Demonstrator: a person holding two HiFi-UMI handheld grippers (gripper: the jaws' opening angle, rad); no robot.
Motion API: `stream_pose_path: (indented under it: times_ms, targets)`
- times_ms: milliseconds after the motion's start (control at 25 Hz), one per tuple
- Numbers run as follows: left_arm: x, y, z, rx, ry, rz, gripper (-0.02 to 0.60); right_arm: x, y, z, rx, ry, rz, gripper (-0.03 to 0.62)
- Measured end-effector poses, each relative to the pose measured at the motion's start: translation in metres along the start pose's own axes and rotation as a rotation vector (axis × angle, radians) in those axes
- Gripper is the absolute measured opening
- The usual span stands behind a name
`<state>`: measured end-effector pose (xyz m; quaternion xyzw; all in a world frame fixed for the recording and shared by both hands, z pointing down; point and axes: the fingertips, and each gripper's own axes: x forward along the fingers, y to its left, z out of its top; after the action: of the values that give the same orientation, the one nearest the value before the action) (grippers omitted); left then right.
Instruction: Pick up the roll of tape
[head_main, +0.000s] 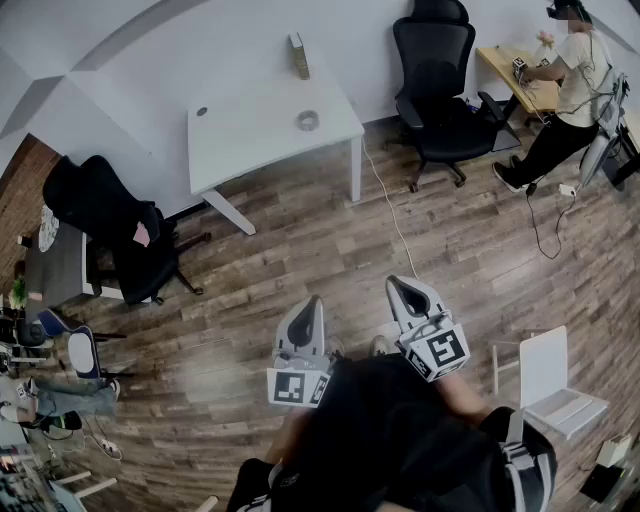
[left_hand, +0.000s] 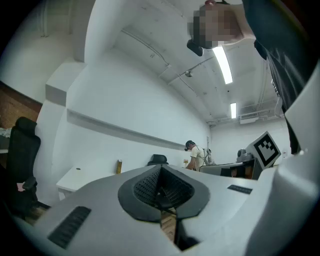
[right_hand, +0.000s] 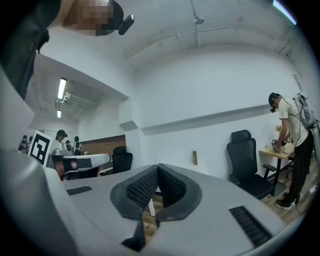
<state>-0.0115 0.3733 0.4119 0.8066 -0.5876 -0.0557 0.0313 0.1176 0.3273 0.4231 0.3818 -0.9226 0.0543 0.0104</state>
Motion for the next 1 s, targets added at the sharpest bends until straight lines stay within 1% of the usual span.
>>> stream_pose_path:
  times_ms: [280, 480, 680, 880, 1000]
  targets:
    - [-0.001, -0.004, 0.0, -0.004, -0.006, 0.006, 0.023, -0.006, 0.0, 0.002, -0.006, -0.006, 0.002, 0.012]
    - [0.004, -0.009, -0.001, -0.003, -0.001, 0.017, 0.023, -0.011, -0.009, 0.005, 0.002, -0.015, -0.005, 0.012]
    - [0.01, -0.014, -0.004, 0.0, 0.005, 0.038, 0.023, -0.016, -0.022, 0.007, 0.018, -0.033, -0.005, 0.012]
    - [0.019, -0.025, -0.007, 0.005, 0.016, 0.068, 0.023, -0.023, -0.036, 0.002, -0.004, -0.01, 0.017, 0.012]
    - [0.026, -0.033, -0.011, 0.013, 0.021, 0.089, 0.023, -0.026, -0.049, -0.005, 0.005, -0.001, 0.033, 0.012]
